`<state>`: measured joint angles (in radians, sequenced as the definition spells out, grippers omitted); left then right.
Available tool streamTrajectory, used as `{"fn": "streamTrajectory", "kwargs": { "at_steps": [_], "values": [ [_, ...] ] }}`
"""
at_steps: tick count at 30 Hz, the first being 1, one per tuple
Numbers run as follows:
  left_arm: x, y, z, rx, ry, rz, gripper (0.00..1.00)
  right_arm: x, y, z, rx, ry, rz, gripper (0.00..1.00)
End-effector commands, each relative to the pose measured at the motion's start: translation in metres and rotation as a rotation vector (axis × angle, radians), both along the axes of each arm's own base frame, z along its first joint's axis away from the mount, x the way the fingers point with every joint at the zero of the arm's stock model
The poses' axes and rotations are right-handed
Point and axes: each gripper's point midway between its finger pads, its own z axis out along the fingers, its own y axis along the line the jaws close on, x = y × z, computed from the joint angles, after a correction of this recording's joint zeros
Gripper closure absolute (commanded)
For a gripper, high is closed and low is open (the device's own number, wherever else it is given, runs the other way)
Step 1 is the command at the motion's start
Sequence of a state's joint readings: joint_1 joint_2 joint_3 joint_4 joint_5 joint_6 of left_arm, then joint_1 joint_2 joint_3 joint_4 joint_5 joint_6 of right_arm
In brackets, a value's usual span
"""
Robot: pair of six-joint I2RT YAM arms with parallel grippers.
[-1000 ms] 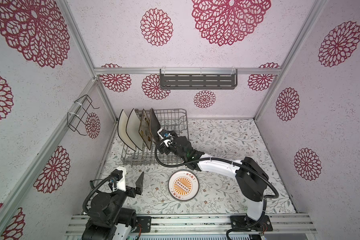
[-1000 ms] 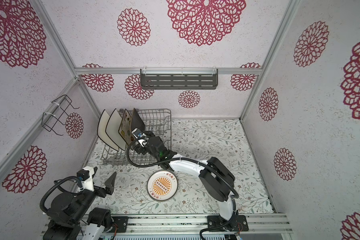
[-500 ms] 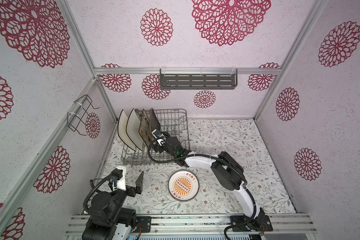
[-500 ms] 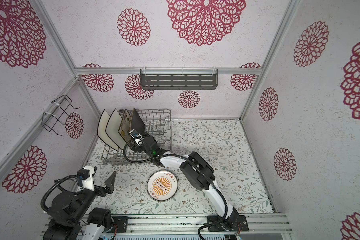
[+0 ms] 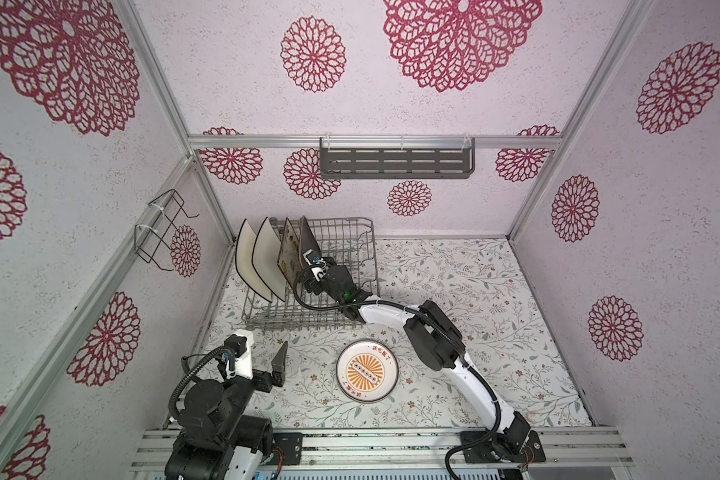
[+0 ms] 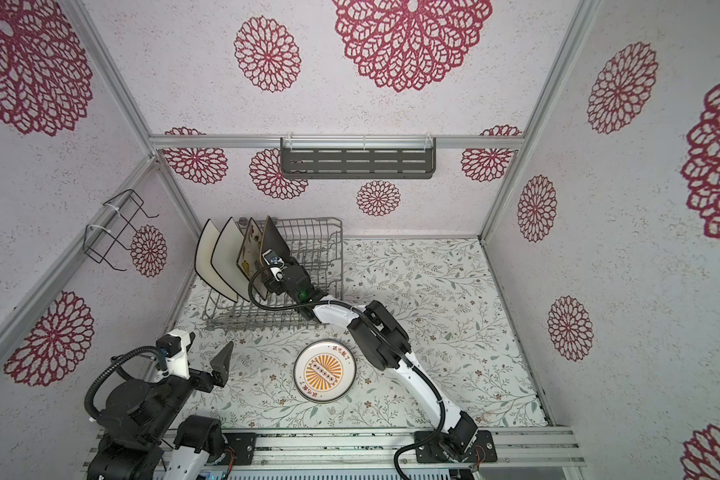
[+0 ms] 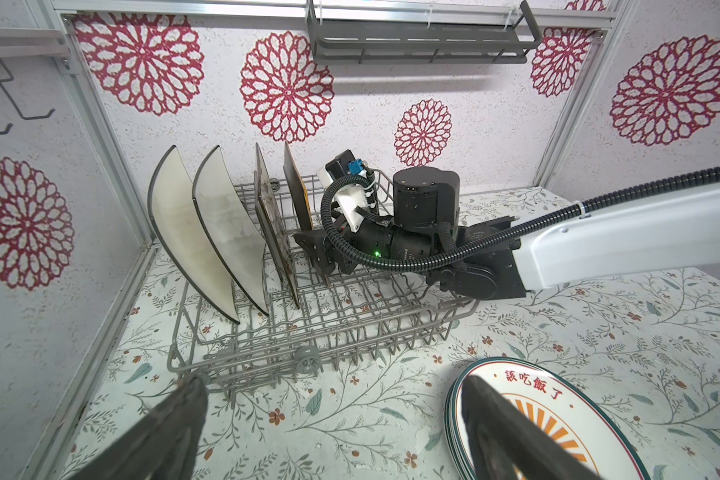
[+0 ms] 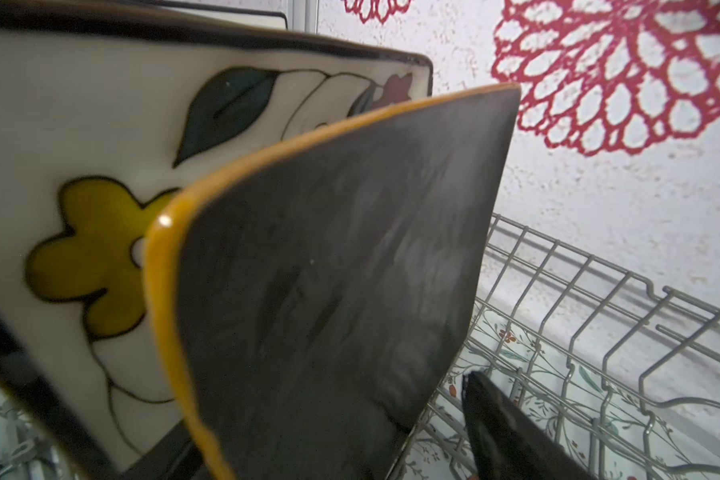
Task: Unload the plates from the dish rack
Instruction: 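Move the right gripper back to the rack toward the black square plate, then close the right gripper on the orange rim of the black square plate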
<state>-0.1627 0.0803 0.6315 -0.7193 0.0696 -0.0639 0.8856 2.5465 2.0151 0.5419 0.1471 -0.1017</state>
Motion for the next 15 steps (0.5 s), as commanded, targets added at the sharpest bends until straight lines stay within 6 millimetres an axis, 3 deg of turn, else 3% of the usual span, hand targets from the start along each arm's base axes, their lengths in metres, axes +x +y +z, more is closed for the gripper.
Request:
{"fn": "streamTrajectory", "kwargs": {
  "at_steps": [1, 3, 6, 15],
  "values": [
    [0.0023, 0.0003, 0.0027, 0.001, -0.006, 0.003, 0.03, 0.0074, 0.0002, 0.0274, 0.064, -0.025, -0.013, 0.25],
    [0.0026, 0.0004, 0.0025, 0.002, -0.005, 0.004, 0.03, 0.0096, 0.0006, 0.0250, 0.063, -0.023, -0.014, 0.31],
    [0.0024, 0.0001, 0.0026, 0.003, -0.006, 0.002, 0.03, 0.0081, 0.0030, 0.0238, 0.064, -0.026, 0.005, 0.52],
    [0.0024, 0.0002, 0.0025, 0.003, -0.006, 0.002, 0.03, 0.0036, 0.0021, 0.0311, 0.079, -0.034, 0.027, 0.71]
  ]
}}
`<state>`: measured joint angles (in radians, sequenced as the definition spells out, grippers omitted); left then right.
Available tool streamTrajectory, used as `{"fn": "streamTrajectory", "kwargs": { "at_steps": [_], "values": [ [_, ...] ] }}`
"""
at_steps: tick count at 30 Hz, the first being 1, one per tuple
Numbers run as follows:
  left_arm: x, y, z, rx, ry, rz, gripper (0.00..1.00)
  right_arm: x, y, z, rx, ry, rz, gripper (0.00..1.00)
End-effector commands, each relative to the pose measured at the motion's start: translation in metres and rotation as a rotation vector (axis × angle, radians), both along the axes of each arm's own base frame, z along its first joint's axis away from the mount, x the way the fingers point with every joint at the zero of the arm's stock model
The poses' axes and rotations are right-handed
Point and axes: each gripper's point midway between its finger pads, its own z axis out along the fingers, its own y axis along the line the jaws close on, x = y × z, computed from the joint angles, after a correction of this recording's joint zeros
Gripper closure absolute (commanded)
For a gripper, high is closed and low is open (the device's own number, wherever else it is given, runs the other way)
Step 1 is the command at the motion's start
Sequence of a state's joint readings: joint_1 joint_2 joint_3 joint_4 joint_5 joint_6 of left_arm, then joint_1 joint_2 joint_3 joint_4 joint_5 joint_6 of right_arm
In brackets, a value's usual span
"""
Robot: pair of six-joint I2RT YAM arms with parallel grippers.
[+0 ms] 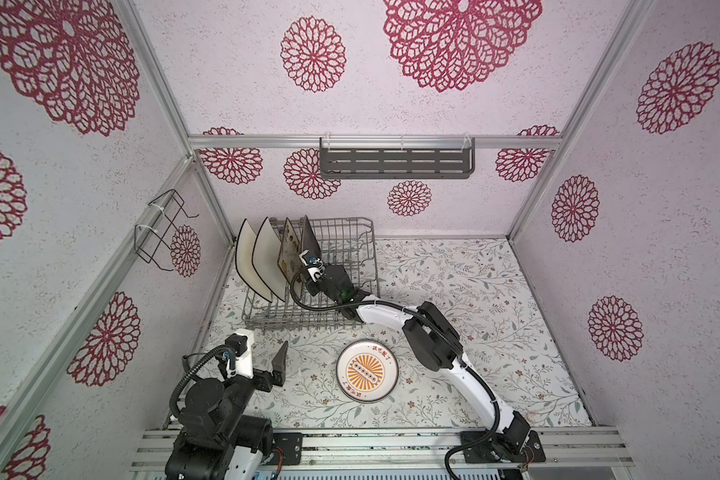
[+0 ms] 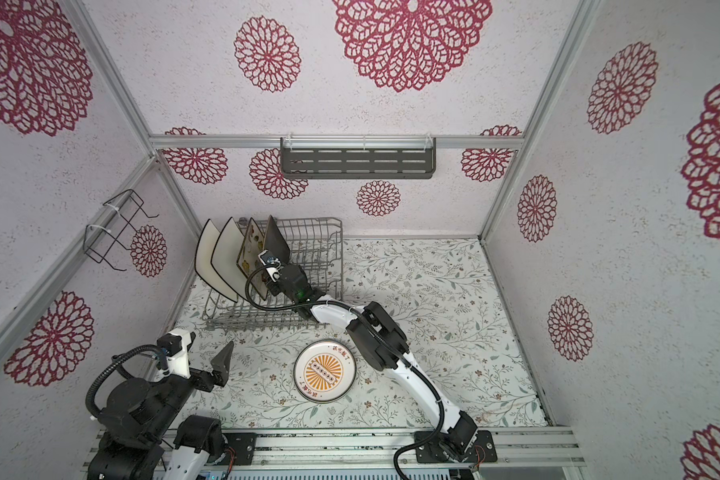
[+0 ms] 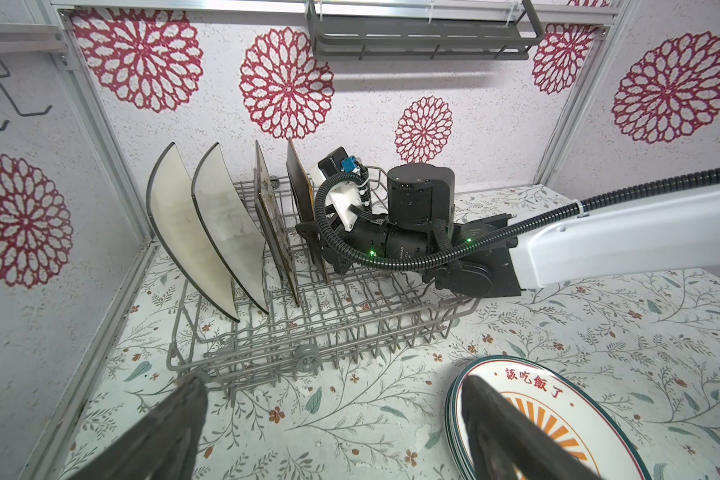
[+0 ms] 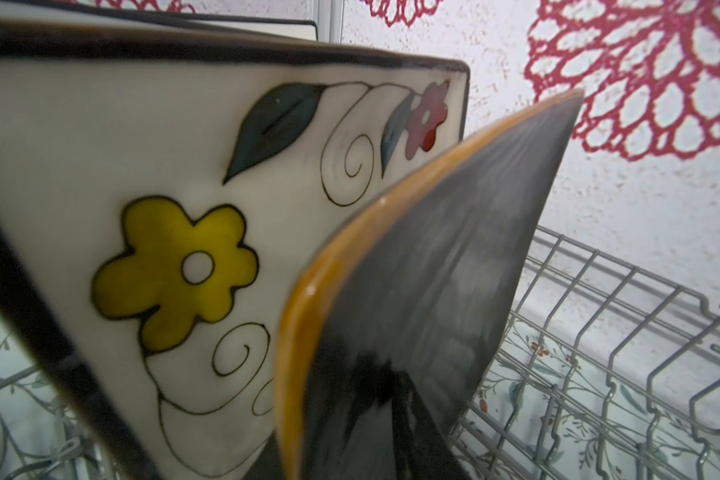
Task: Unload the plates from the dish rack
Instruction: 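Close the right gripper on the orange rim of the black square plate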
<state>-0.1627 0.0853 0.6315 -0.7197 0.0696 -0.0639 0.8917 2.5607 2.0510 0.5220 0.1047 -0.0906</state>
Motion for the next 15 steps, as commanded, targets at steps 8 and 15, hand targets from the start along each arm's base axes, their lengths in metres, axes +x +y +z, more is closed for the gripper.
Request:
{"fn": "streamTrajectory", "kwargs": {
  "at_steps": [8, 15],
  "values": [
    [0.001, 0.000, 0.004, 0.003, -0.015, -0.001, 0.03, 0.007, -0.018, 0.045, 0.120, -0.053, -0.046, 0.81],
    [-0.001, -0.001, 0.005, 0.003, -0.024, -0.007, 0.03, 0.006, -0.020, 0.053, 0.116, -0.062, -0.046, 0.88]
  ]
}}
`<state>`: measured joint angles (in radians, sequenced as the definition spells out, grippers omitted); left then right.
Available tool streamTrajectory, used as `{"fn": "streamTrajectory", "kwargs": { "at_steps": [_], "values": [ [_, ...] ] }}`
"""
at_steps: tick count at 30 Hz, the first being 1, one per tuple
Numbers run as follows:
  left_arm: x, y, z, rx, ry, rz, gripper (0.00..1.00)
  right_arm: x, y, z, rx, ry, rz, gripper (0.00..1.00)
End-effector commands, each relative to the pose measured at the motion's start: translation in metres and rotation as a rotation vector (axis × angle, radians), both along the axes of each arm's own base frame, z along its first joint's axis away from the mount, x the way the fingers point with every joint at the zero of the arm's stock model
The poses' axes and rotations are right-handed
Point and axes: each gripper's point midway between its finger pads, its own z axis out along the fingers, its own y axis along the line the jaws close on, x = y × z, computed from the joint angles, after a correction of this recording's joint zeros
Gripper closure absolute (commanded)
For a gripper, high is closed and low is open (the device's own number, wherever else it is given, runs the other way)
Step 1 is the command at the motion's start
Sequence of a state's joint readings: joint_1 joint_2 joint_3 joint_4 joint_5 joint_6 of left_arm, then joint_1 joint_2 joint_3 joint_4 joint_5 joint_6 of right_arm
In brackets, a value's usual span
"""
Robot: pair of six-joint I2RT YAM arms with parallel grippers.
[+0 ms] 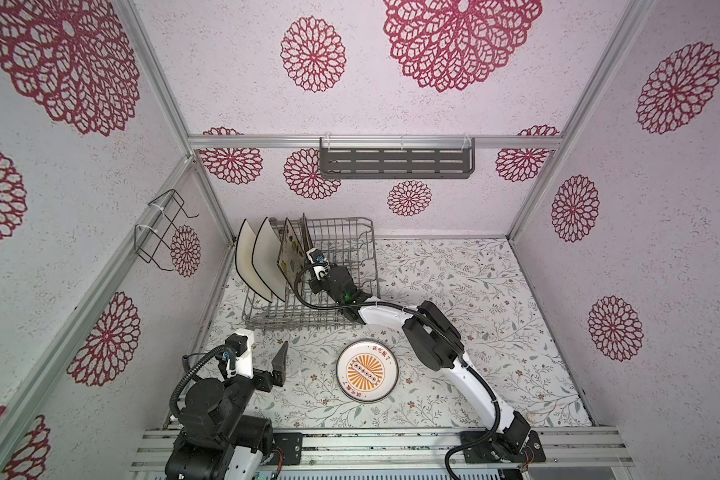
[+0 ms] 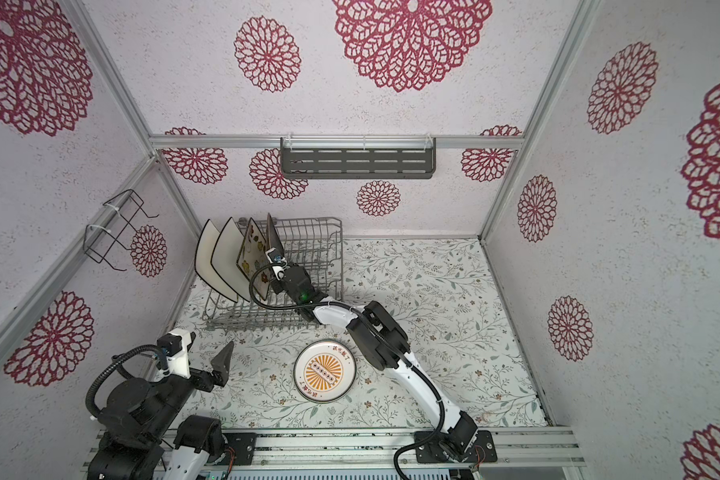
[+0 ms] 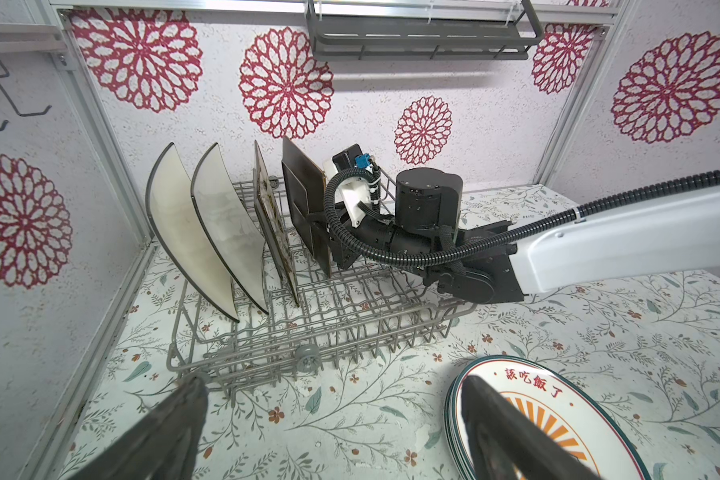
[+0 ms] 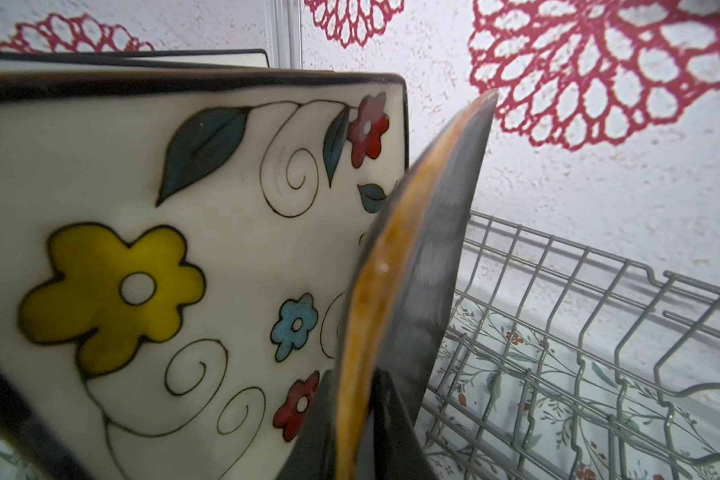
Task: Unload the plates from the dish rack
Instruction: 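Close the right gripper on the orange rim of the black square plate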
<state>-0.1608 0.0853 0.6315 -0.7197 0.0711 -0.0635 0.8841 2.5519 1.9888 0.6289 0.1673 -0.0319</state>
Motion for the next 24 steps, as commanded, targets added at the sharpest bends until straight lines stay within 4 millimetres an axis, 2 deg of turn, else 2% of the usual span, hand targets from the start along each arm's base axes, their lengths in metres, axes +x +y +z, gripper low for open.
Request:
{"fn": "streamTrajectory", "kwargs": {
  "at_steps": [1, 8, 16, 24],
  "values": [
    [0.000, -0.001, 0.005, 0.003, -0.023, -0.007, 0.03, -0.003, -0.007, 0.054, 0.036, -0.070, 0.021, 0.89],
    [0.000, 0.002, 0.006, -0.004, -0.028, 0.009, 0.03, -0.003, -0.017, 0.072, 0.067, -0.088, -0.019, 0.95],
    [0.000, 0.005, 0.007, -0.015, -0.033, 0.032, 0.03, -0.014, -0.032, 0.117, 0.129, -0.138, -0.028, 1.00],
    [-0.003, 0.004, 0.009, -0.016, -0.050, 0.022, 0.03, -0.029, -0.045, 0.155, 0.233, -0.161, -0.005, 1.00]
  ]
}}
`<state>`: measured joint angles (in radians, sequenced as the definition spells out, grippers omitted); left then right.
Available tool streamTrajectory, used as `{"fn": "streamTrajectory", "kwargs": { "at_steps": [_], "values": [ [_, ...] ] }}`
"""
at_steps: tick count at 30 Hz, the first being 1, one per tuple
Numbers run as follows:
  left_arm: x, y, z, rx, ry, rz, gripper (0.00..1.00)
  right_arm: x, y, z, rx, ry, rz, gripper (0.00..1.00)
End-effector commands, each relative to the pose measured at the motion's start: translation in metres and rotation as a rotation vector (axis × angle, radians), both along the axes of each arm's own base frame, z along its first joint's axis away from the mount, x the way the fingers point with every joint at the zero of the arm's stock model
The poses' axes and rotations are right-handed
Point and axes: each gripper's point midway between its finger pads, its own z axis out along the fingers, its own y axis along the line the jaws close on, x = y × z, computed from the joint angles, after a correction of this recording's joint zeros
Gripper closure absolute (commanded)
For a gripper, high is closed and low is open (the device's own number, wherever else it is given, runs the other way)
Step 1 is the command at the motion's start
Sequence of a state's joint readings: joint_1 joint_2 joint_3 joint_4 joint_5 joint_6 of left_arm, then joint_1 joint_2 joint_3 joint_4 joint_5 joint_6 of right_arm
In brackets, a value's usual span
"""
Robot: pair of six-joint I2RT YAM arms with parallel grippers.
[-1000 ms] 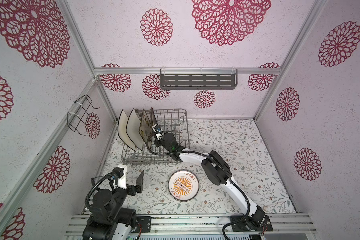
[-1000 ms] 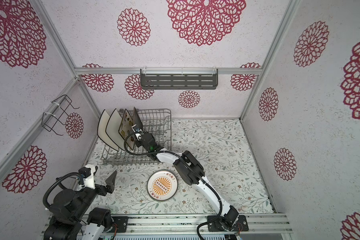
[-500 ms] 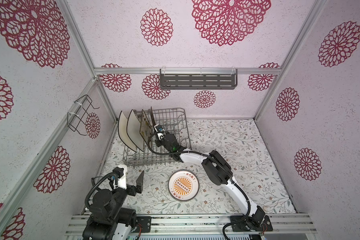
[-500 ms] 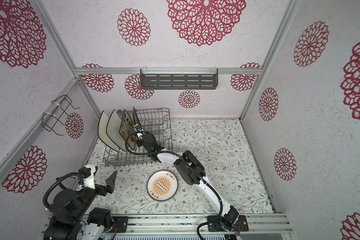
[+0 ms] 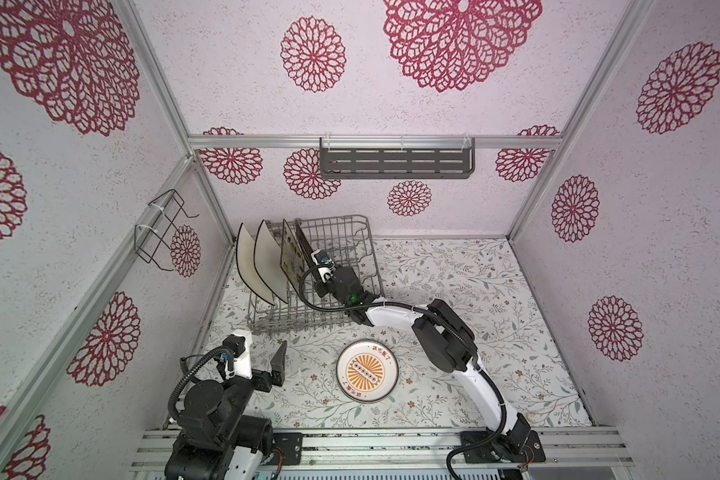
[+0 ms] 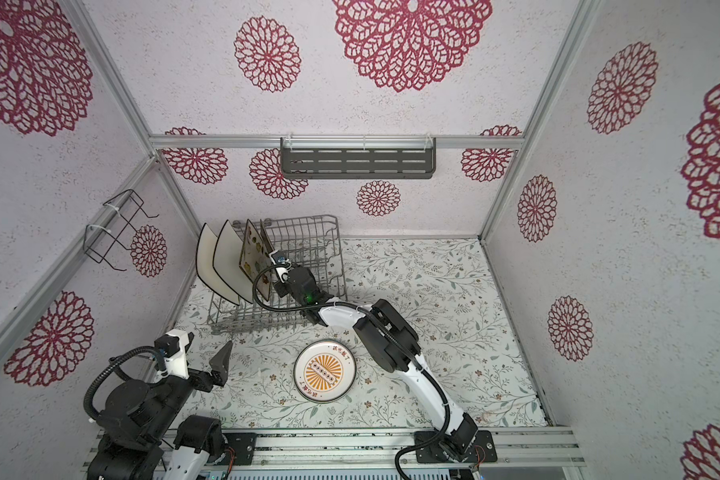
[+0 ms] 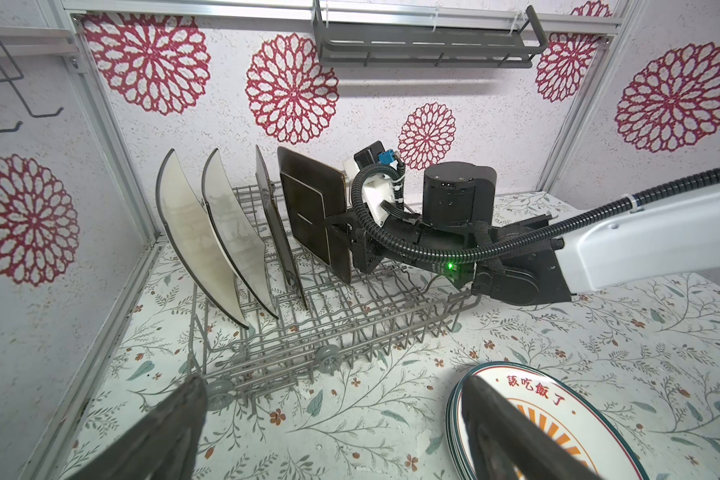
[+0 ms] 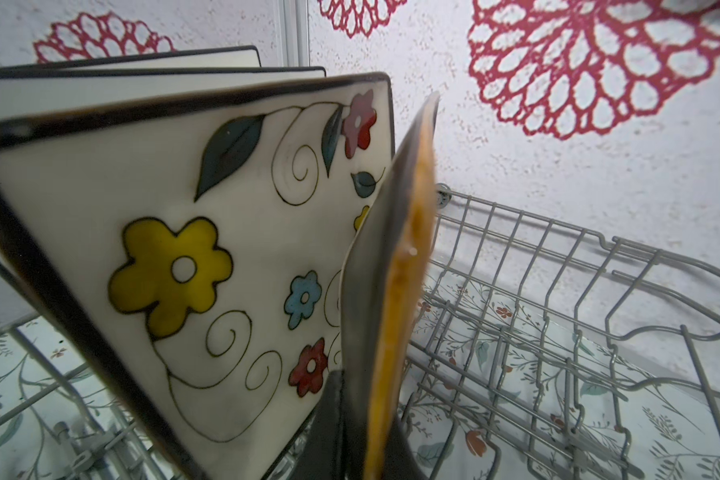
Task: Unload the plates from the dish rack
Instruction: 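Close the right gripper on the orange rim of the black square plate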
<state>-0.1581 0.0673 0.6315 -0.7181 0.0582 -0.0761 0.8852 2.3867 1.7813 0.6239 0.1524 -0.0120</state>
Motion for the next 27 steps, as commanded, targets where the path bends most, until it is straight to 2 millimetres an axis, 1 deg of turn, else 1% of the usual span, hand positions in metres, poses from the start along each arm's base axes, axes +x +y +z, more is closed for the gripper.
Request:
{"fn": "streamTrajectory", "kwargs": {
  "at_steps": [1, 8, 14, 18, 24, 27],
  "values": [
    [-0.001, 0.001, 0.006, -0.004, -0.035, 0.004, 0.03, -0.008, -0.025, 0.146, 0.264, -0.206, -0.022, 1.00],
    [-0.001, 0.002, 0.007, -0.004, -0.037, 0.011, 0.03, -0.018, -0.036, 0.176, 0.289, -0.242, -0.019, 1.00],
    [-0.001, 0.005, 0.008, -0.011, -0.040, 0.029, 0.03, -0.029, -0.048, 0.203, 0.272, -0.283, -0.019, 1.00],
    [-0.002, 0.007, 0.011, -0.016, -0.051, 0.038, 0.03, -0.037, -0.057, 0.216, 0.250, -0.304, -0.024, 1.00],
    [-0.005, 0.006, 0.013, -0.017, -0.062, 0.030, 0.03, -0.047, -0.068, 0.229, 0.220, -0.325, -0.028, 1.00],
    [-0.005, 0.006, 0.014, -0.018, -0.065, 0.032, 0.03, -0.055, -0.077, 0.241, 0.218, -0.352, -0.034, 1.00]
  ]
}}
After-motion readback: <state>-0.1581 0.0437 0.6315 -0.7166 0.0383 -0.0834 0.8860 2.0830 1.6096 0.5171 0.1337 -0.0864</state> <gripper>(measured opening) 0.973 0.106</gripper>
